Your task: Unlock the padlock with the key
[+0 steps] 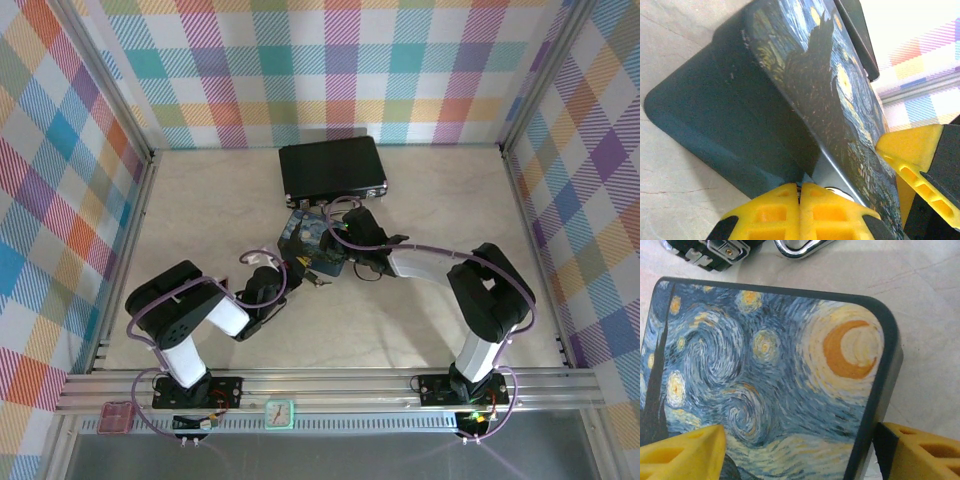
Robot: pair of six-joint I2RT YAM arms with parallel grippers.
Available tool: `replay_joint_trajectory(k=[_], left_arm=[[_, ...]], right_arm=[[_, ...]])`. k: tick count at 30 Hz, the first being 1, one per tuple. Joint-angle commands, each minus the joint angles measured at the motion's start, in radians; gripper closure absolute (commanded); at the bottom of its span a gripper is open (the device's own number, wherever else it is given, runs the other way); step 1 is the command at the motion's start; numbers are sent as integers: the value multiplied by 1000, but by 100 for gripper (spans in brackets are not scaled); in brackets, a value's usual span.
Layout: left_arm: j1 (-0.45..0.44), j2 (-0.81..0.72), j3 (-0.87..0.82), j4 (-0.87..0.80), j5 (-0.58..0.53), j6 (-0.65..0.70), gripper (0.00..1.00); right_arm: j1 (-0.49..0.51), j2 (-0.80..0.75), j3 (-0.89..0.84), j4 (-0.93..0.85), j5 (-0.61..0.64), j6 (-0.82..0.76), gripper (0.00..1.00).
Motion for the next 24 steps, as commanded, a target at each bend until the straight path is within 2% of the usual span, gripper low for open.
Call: replay_joint_trajectory(k=[1,9,14,20,24], left_arm=[[-5,39,-24,130,-85,-36,100],[8,53,-45,137,-152,-91,100],[34,87,-43,146,-143,-173,100],[47,34,-75,145,-177,-209,100],[55,9,-64,142,-147,-190,100]], right_arm=[[14,20,-49,-51,107,165,25],[31,39,-107,-96,167,323,30],[32,4,-103,-140,170,333,31],[32,-15,-105,-179,192,343,32],[32,-8,-97,-179,200,334,33]])
